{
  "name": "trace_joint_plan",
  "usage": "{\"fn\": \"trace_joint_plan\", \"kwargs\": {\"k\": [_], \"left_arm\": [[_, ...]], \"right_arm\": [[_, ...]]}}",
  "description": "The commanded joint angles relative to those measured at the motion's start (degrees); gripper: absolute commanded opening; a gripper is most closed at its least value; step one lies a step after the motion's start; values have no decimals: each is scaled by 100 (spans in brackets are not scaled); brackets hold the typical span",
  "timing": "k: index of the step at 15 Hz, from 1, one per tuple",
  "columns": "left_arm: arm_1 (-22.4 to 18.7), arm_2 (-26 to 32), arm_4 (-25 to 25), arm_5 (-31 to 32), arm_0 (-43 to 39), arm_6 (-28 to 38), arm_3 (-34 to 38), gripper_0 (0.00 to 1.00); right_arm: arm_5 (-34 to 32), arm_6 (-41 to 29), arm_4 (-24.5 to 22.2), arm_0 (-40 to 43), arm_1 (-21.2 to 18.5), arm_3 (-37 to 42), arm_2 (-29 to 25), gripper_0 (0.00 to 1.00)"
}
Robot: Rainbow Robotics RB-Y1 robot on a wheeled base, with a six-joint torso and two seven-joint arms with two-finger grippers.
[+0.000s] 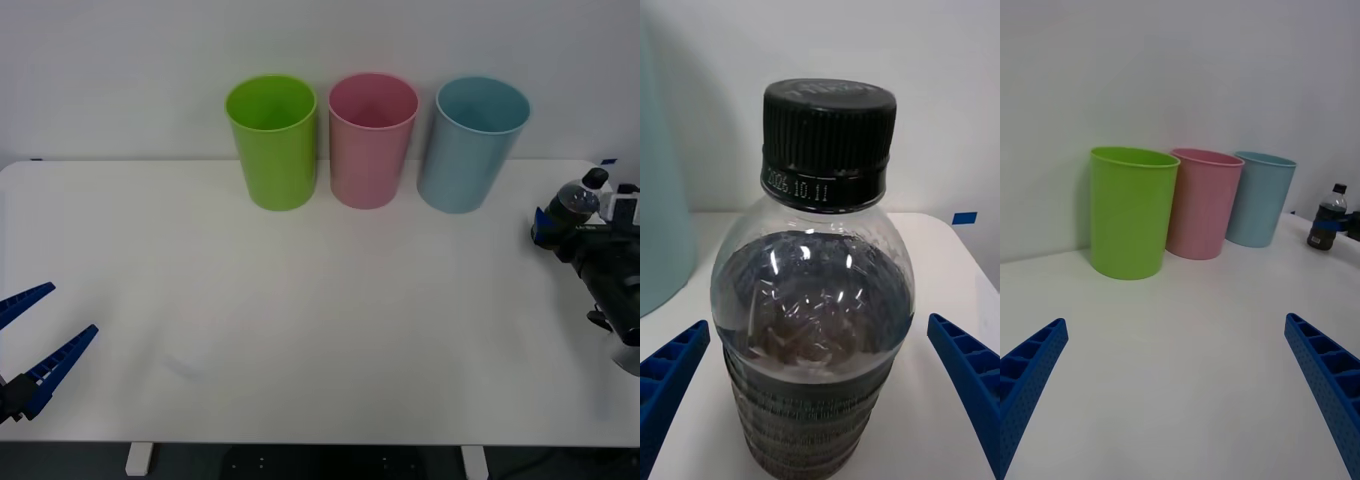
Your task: Grasp the object on the table and drop it into the matching bin: aluminum can to the light blue bin, PET bottle to the pink bin.
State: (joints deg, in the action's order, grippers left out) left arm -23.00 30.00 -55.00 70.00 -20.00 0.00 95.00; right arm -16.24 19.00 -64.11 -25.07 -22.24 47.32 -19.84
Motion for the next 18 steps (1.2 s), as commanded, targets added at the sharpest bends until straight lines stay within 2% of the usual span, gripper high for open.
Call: {"fn": "trace_joint_plan", "kwargs": {"k": [1, 2, 3, 4, 5, 15, 18], "left_arm": [[0, 0, 0, 0, 0, 0, 0, 100], [0, 0, 0, 0, 0, 0, 0, 100], [0, 0, 0, 0, 0, 0, 0, 100], [0, 0, 0, 0, 0, 0, 0, 100], [0, 0, 0, 0, 0, 0, 0, 100], [0, 0, 0, 0, 0, 0, 0, 100], [0, 0, 0, 0, 0, 0, 0, 100]], "right_arm": [[95, -2, 30, -7, 1, 5, 50, 100], [113, 25, 30, -7, 1, 5, 68, 100], [113, 33, 30, -7, 1, 5, 68, 83], [113, 7, 30, -7, 1, -4, 68, 14], [121, 7, 65, -7, 1, -4, 77, 0], [95, 42, 250, 2, -8, 67, 156, 0], [69, -28, 259, 283, -8, 524, 191, 0]]}}
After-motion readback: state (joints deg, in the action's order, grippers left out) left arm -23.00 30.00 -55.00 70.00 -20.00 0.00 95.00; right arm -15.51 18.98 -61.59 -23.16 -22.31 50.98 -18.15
